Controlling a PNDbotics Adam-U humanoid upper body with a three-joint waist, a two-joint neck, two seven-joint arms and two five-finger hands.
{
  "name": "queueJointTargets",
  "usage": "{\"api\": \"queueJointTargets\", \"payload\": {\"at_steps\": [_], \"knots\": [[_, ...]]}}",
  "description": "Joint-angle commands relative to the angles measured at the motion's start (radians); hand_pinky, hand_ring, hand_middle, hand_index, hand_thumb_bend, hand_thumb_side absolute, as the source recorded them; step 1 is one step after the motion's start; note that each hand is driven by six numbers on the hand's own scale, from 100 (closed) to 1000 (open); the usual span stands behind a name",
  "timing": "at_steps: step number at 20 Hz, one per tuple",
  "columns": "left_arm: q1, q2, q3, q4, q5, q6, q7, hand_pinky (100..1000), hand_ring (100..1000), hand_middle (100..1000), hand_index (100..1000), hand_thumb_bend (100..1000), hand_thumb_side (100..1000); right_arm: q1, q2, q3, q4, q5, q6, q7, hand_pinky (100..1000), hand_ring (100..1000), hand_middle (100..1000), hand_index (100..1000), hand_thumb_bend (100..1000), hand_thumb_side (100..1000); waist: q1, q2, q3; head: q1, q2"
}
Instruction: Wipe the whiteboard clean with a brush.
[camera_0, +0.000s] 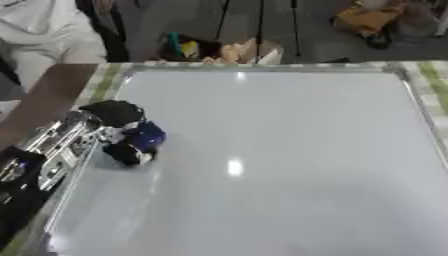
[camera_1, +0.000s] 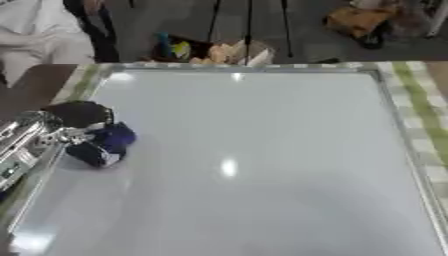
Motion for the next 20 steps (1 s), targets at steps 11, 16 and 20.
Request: {"api": "queueJointTargets", "payload": {"at_steps": [11, 16, 20], "knots": [[-0.001, 0.035, 0.026, 0.032, 0.01, 0.062, 0.003, 412, 528, 357, 443, 111, 575, -0.005, -0.022, -0.007, -0.015, -0.004, -0.004, -0.003, 807, 756, 556, 817, 100, 930, -0.007, -0.019, 0.003, 0.002, -0.003], [-0.007, 0.029, 0.057, 0.102, -0.02, 0.105, 0.033, 414, 529, 359, 444, 110, 569, -0.004, -0.022, -0.007, -0.015, -0.002, -0.006, -0.005, 807, 756, 556, 817, 100, 930, -0.009, -0.02, 0.004, 0.001, -0.002], [-0.012, 0.025, 0.072, 0.13, -0.043, 0.116, 0.056, 414, 529, 359, 444, 104, 566, -0.003, -0.022, -0.007, -0.015, 0.0, -0.007, -0.007, 807, 756, 557, 816, 100, 930, -0.011, -0.02, 0.004, 0.001, -0.003]]}}
